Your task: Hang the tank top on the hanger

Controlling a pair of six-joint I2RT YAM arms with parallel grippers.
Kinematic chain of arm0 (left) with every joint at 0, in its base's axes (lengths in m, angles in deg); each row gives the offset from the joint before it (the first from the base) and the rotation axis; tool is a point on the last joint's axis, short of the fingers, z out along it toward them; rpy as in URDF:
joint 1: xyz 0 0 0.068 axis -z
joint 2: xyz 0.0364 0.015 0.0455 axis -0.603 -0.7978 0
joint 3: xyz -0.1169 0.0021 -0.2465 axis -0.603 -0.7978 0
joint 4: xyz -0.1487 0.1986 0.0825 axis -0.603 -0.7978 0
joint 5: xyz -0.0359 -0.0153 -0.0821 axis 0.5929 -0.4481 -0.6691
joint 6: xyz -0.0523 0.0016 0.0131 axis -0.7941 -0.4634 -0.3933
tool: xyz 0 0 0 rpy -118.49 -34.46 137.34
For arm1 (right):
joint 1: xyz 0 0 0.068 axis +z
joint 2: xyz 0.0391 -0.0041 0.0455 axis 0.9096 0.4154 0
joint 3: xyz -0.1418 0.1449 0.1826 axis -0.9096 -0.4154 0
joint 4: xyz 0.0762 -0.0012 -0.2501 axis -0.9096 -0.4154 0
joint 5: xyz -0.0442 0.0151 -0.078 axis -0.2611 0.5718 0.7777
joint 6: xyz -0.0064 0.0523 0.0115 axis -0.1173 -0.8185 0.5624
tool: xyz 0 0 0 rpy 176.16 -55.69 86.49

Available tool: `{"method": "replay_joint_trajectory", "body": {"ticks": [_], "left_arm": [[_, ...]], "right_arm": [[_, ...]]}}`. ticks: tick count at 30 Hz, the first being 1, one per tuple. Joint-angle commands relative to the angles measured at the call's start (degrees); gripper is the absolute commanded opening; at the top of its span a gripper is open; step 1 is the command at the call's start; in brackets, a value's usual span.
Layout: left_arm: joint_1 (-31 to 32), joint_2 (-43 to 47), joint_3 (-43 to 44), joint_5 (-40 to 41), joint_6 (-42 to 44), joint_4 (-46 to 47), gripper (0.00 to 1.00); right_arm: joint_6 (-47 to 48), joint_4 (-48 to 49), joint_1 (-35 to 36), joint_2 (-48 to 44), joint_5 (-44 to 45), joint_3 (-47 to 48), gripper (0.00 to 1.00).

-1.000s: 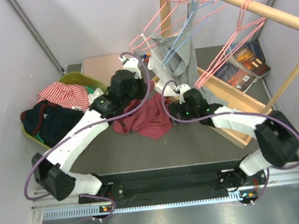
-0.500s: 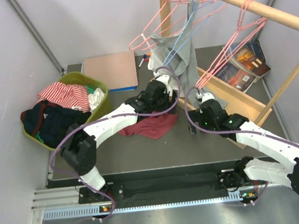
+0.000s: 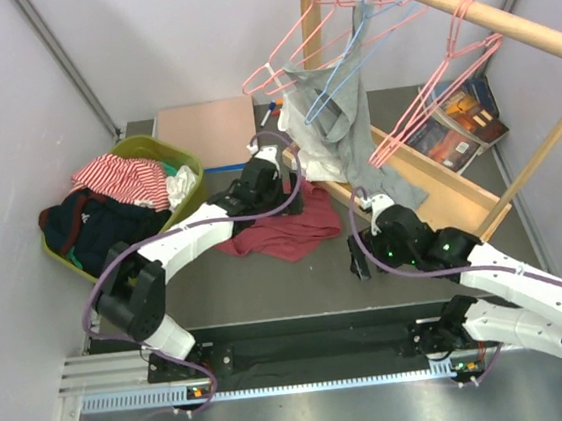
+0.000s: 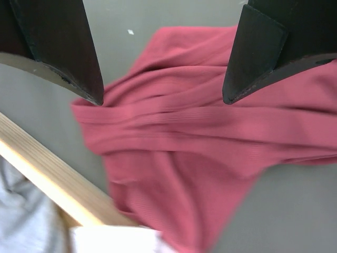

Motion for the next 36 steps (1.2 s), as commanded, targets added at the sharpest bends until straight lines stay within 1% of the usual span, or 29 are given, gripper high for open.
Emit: {"method": "replay_joint_trajectory", "body": {"ticks": [1, 3, 5, 6, 8, 9, 12, 14, 15, 17, 18, 22, 24, 28, 30, 32, 33, 36], "left_arm": [[-3.44, 4.82, -2.0, 1.5, -0.02, 3.26, 0.99], [-4.5, 5.35, -2.44, 1.77, -0.02, 3.35, 0.99], [-6.17, 5.44, -2.53, 2.47, 0.06, 3.53, 0.99], [-6.79, 5.61, -2.44, 2.73, 0.07, 3.61, 0.99], [-8.54, 5.87, -2.44, 3.26, 0.24, 3.44, 0.99], [-8.98, 5.96, -2.53, 3.35, 0.41, 3.53, 0.99], [-10.92, 6.67, -2.71, 3.26, 1.56, 3.88, 0.99], [-11.45, 6.75, -2.53, 3.09, 2.61, 3.79, 0.99], [-11.89, 6.75, -2.53, 2.83, 2.87, 3.88, 0.99], [-12.07, 6.75, -2.62, 2.74, 3.58, 4.14, 0.99], [-12.24, 6.75, -2.62, 2.74, 3.84, 4.14, 0.99], [-12.59, 6.49, -2.53, 2.65, 4.02, 4.49, 0.99], [-12.77, 6.4, -2.44, 2.3, 4.02, 5.19, 0.99], [-12.94, 5.61, -1.66, 1.16, 4.11, 5.73, 0.99], [-12.94, 5.09, -1.21, 0.89, 3.93, 5.9, 0.99], [-12.94, 5.08, -1.13, 0.63, 3.85, 6.25, 0.99], [-12.94, 5.26, -0.95, 0.63, 3.84, 6.25, 0.99], [-12.94, 5.44, -0.77, 0.71, 4.19, 6.25, 0.99]], "right_arm": [[-2.3, -7.72, 6.82, -3.27, -0.06, 6.26, 0.97], [-5.19, -11.94, 8.32, -7.21, 0.91, 7.58, 0.96], [-7.57, -14.68, 9.21, -10.82, 3.72, 9.95, 0.95], [-9.93, -17.22, 9.21, -14.49, 5.12, 11.01, 0.95], [-12.31, -20.39, 9.21, -17.59, 11.0, 15.22, 0.92], [-13.98, -23.45, 9.21, -19.61, 13.2, 17.06, 0.91], [-16.1, -28.64, 9.21, -20.59, 24.43, 28.2, 0.9], [-16.8, -30.42, 9.21, -19.81, 29.19, 32.97, 0.89], [-16.37, -30.69, 9.21, -18.41, 33.22, 37.43, 0.89], [-16.37, -30.6, 9.12, -15.17, 38.33, 41.76, 0.89], [-15.93, -29.47, 9.21, -13.84, 42.36, 45.61, 0.89], [-10.84, -22.62, 9.12, -6.72, 47.67, 53.28, 0.88], [-10.22, -19.19, 9.21, -3.29, 49.16, 56.79, 0.86], [-6.89, -13.47, 8.77, 1.11, 49.52, 59.88, 0.83], [-6.7, -11.71, 6.15, 3.74, 47.17, 60.23, 0.82], [-6.79, -9.61, 1.94, 5.58, 41.73, 59.89, 0.81], [-7.48, -8.81, -4.09, 5.94, 33.69, 59.01, 0.8], [-9.25, -4.51, -12.82, 5.69, 23.45, 56.03, 0.76]]}}
